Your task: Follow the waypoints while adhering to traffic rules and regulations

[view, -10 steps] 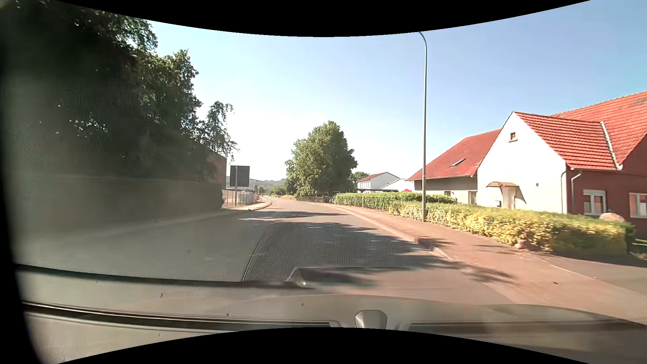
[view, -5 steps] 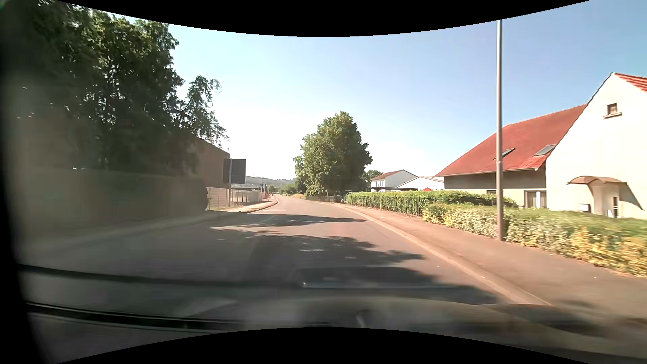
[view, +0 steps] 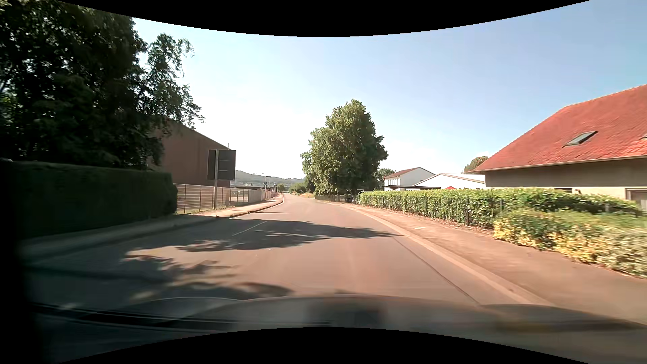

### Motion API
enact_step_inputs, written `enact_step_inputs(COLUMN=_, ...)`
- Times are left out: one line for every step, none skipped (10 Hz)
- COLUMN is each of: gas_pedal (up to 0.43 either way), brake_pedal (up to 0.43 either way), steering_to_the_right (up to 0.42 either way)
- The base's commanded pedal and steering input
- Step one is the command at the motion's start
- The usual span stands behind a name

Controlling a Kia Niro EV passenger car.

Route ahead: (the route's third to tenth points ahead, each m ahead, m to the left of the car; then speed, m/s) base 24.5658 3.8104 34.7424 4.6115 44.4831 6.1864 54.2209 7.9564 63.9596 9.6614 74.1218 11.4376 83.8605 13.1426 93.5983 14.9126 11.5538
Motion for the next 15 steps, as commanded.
enact_step_inputs(gas_pedal=0.169, brake_pedal=0.006, steering_to_the_right=-0.018)
enact_step_inputs(gas_pedal=0.169, brake_pedal=0.006, steering_to_the_right=-0.018)
enact_step_inputs(gas_pedal=0.157, brake_pedal=0.006, steering_to_the_right=-0.018)
enact_step_inputs(gas_pedal=0.157, brake_pedal=0.006, steering_to_the_right=-0.017)
enact_step_inputs(gas_pedal=0.157, brake_pedal=0.006, steering_to_the_right=-0.017)
enact_step_inputs(gas_pedal=0.15, brake_pedal=0.006, steering_to_the_right=-0.017)
enact_step_inputs(gas_pedal=0.15, brake_pedal=0.006, steering_to_the_right=-0.017)
enact_step_inputs(gas_pedal=0.15, brake_pedal=0.006, steering_to_the_right=-0.017)
enact_step_inputs(gas_pedal=0.15, brake_pedal=0.006, steering_to_the_right=-0.017)
enact_step_inputs(gas_pedal=0.15, brake_pedal=0.006, steering_to_the_right=-0.017)
enact_step_inputs(gas_pedal=0.15, brake_pedal=0.006, steering_to_the_right=-0.018)
enact_step_inputs(gas_pedal=0.15, brake_pedal=0.006, steering_to_the_right=-0.017)
enact_step_inputs(gas_pedal=0.15, brake_pedal=0.006, steering_to_the_right=-0.017)
enact_step_inputs(gas_pedal=0.15, brake_pedal=0.006, steering_to_the_right=-0.017)
enact_step_inputs(gas_pedal=0.15, brake_pedal=0.006, steering_to_the_right=-0.017)
